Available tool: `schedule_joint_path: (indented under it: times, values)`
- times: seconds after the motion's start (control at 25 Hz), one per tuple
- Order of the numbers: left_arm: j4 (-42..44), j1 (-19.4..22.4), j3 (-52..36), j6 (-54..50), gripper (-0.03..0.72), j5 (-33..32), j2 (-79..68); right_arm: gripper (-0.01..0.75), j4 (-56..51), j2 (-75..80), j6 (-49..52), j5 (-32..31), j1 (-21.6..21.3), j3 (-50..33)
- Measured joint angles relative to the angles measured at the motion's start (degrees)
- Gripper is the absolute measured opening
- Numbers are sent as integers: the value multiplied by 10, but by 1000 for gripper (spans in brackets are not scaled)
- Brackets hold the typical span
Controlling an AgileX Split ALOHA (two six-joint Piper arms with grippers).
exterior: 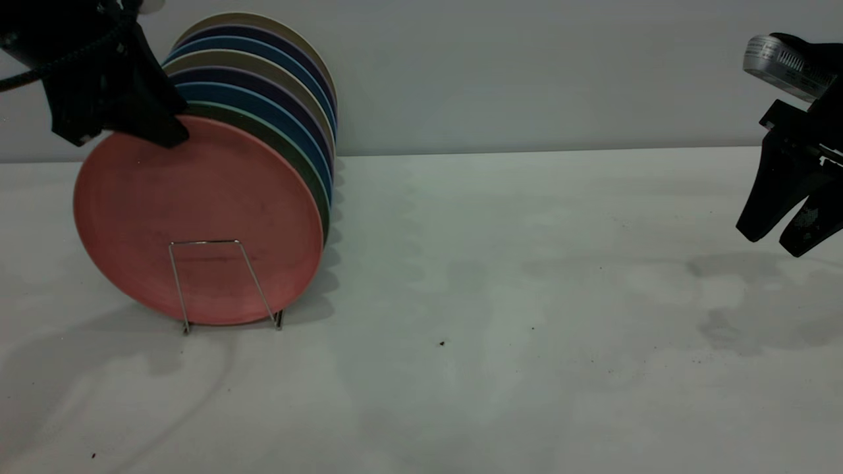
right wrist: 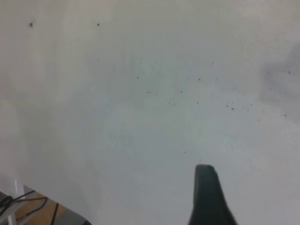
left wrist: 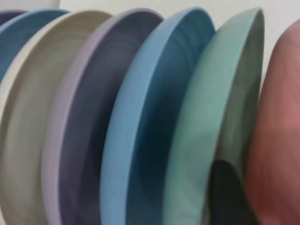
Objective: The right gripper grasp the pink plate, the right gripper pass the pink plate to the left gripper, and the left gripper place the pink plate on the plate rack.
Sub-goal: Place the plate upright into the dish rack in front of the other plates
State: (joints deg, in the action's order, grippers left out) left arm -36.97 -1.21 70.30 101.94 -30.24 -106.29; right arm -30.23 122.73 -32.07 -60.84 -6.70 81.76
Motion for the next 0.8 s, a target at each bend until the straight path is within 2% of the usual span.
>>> schedule_joint_path:
  times: [0.08,0.16,0.52,0.64,0.8]
  values:
    - [11,0,0,-17,481,-2,0,500,0,0,0,0,0,0]
    - [26,0,0,-41,514,-4,0,500,0,0,1,-1,0,0]
    - [61,0,0,-152,536,-70,64,500,0,-1,4,0,0,0]
    - [64,0,0,-295,536,-88,101,500,8,-8,11,1,4,0]
    - [107,18,0,-624,538,-110,144,500,93,-52,60,14,51,0]
